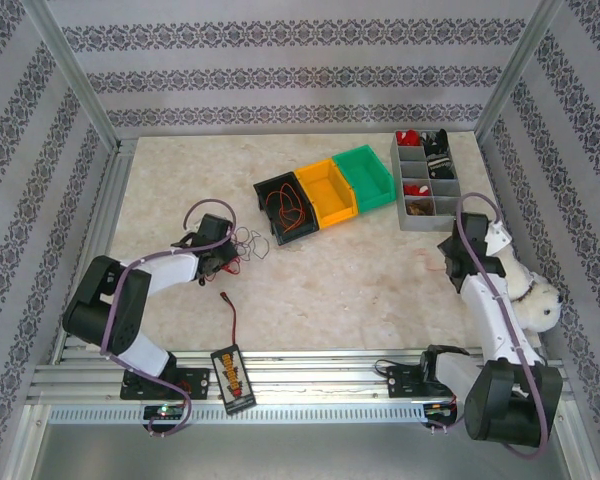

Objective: Untangle the cables

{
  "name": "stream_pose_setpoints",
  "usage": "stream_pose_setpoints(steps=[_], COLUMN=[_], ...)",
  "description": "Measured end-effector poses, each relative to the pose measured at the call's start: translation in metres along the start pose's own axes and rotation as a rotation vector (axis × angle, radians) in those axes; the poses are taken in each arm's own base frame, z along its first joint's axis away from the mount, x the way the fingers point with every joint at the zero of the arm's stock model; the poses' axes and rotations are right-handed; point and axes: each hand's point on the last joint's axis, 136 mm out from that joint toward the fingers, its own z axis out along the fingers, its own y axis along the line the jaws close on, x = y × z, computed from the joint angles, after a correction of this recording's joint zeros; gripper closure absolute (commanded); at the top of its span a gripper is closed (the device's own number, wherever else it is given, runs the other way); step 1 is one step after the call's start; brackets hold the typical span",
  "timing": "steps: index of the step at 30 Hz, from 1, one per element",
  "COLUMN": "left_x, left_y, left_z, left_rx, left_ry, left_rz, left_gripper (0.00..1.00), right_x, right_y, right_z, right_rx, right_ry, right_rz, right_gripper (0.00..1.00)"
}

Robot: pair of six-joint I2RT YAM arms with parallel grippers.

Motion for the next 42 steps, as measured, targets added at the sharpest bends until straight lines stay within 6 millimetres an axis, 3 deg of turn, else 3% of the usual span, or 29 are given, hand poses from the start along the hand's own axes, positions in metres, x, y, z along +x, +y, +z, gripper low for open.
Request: stream_pose_setpoints(steps=[5,9,13,20,24,29,34,37,42], left_x=[-0.002,-0.002,-0.002,-0.005,-0.005,-0.005,-0.005,-0.005,-0.005], left_y=[0.006,0.005,0.002,-0.004,-0.005,-0.005,-0.004,-0.004,-0.004], left_z=[-0.002,-0.001,0.003,0.007,0.008,0.008,0.007,0.007,0.007], left_rx=[-0.026,-0.026,-0.013,0.008,0.01,0.013,0.025,0.029,0.03], left_ry=[-0.012,-0.001,0.011,0.004,0.004,0.004,0.001,-0.002,-0.002], left_rz=[-0.012,0.008,0.015,0.012,0.011,0.009,0.004,0.003,0.003], left_gripper=[1.0,1.0,1.0,1.0,1.0,1.0,1.0,1.0,1.0], right_x=[0.003,0.009,0.002,-0.007,-0.008,-0.003,0.009,0.025,0.071], right_y=[0.005,0.038,0.104,0.219,0.272,0.332,0.378,0.4,0.421], right_z=[-0.001,-0.017,-0.069,-0.194,-0.233,-0.245,-0.244,-0.24,-0.212], right_rx=[-0.035,-0.149,-0.375,-0.783,-0.903,-0.973,-1.023,-1.052,-1.048], right_ry=[0.03,0.045,-0.001,-0.103,-0.14,-0.16,-0.149,-0.118,-0.029], right_rz=[-0.04,-0.15,-0.268,-0.429,-0.49,-0.554,-0.602,-0.625,-0.691], right_gripper=[1.0,1.0,1.0,1.0,1.0,1.0,1.0,1.0,1.0])
